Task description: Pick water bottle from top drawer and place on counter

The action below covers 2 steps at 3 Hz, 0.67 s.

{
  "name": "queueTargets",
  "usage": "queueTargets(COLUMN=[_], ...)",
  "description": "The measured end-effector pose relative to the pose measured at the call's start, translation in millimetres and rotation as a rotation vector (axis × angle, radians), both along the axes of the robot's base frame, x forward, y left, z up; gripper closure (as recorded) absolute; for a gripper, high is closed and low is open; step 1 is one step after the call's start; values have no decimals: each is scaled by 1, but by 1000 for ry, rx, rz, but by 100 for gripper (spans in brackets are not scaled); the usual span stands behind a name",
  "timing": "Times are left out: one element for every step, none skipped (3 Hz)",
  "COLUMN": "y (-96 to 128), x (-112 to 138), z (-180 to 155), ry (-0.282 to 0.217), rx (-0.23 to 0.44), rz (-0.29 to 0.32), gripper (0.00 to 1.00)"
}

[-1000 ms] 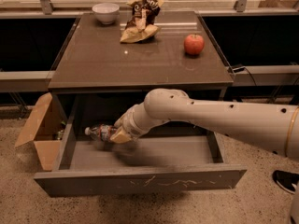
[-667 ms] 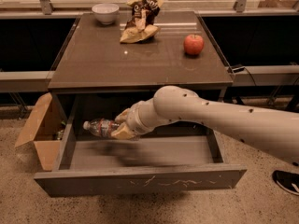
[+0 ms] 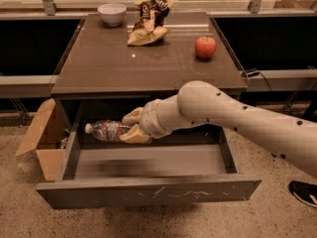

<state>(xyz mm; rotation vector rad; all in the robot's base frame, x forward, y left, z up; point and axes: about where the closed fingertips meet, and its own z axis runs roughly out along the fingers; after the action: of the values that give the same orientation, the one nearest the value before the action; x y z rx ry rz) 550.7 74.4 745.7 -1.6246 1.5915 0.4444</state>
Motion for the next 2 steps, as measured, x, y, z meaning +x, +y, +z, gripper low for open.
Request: queueTargets(y=[4, 8], x=[-7, -22], z=[30, 94], ry=[-53, -174], rx=[36, 12], rz=[18, 53], gripper=[100, 100])
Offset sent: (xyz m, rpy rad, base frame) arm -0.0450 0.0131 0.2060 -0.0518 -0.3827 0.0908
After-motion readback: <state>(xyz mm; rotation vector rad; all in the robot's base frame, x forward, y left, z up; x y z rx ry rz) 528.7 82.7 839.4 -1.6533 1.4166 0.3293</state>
